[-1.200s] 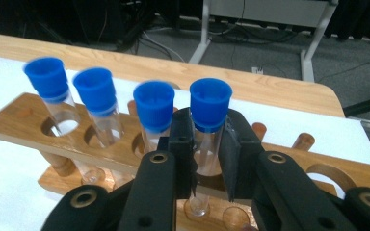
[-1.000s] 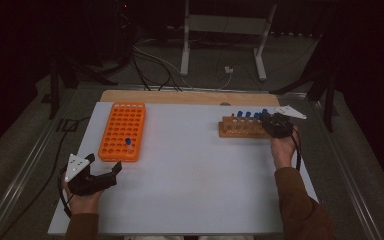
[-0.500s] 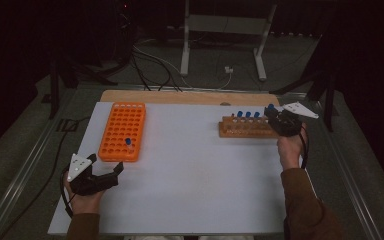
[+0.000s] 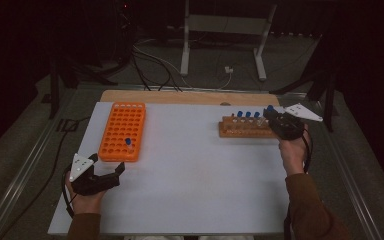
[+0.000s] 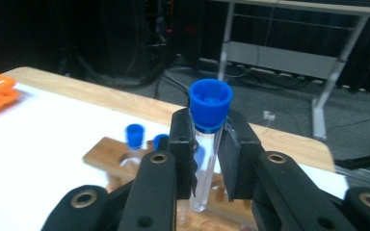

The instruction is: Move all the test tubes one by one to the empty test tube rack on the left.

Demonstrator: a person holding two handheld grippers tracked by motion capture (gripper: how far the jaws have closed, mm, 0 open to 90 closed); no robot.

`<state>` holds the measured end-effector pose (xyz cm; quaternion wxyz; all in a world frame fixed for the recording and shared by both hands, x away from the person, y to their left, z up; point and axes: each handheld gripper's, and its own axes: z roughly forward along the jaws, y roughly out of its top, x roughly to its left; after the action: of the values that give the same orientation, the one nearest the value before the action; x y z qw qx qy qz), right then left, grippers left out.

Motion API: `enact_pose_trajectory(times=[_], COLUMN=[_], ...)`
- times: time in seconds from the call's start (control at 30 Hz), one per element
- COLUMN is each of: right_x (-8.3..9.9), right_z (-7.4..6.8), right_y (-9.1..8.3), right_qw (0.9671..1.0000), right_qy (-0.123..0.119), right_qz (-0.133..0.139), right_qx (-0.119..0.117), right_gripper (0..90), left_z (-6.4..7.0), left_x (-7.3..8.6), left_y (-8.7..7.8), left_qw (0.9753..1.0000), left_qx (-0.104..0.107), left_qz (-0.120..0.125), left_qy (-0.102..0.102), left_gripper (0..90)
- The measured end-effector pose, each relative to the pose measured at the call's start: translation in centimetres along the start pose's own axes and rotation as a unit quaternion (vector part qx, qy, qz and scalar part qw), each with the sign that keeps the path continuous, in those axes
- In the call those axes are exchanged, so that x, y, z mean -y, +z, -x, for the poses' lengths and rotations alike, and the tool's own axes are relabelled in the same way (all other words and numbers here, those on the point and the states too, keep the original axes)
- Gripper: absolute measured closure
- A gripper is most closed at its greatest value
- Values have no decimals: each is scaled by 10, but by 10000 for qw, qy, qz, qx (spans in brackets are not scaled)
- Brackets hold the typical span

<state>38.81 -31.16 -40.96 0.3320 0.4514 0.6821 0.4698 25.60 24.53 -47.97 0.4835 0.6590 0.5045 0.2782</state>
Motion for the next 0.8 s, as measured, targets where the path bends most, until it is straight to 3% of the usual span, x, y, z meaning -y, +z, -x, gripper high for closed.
enact_pose_trajectory(times=[0.4, 0.53, 0.67, 0.73, 0.8], right_x=[6, 7, 7, 7, 7], right_z=[-42, -64, -77, -91, -96], right_y=[-4, -1, 2, 3, 4], right_qw=[9974, 9942, 9918, 9892, 9883], right_qy=[-73, -84, -97, -156, -171], right_qz=[-6, -47, -69, -102, -103], right_qx=[-717, -1067, -1272, -1454, -1511], right_gripper=[766, 765, 765, 765, 765], left_z=[6, 13, 22, 29, 36], left_x=[-3, -6, -11, -15, -19], left_y=[-1, -1, -1, 0, 1], left_qw=[9998, 9992, 9978, 9972, 9966], left_qx=[87, 140, 263, 349, 421], left_qz=[123, 276, 445, 481, 448], left_qy=[126, 261, 410, 447, 544], left_gripper=[7, 7, 7, 7, 7])
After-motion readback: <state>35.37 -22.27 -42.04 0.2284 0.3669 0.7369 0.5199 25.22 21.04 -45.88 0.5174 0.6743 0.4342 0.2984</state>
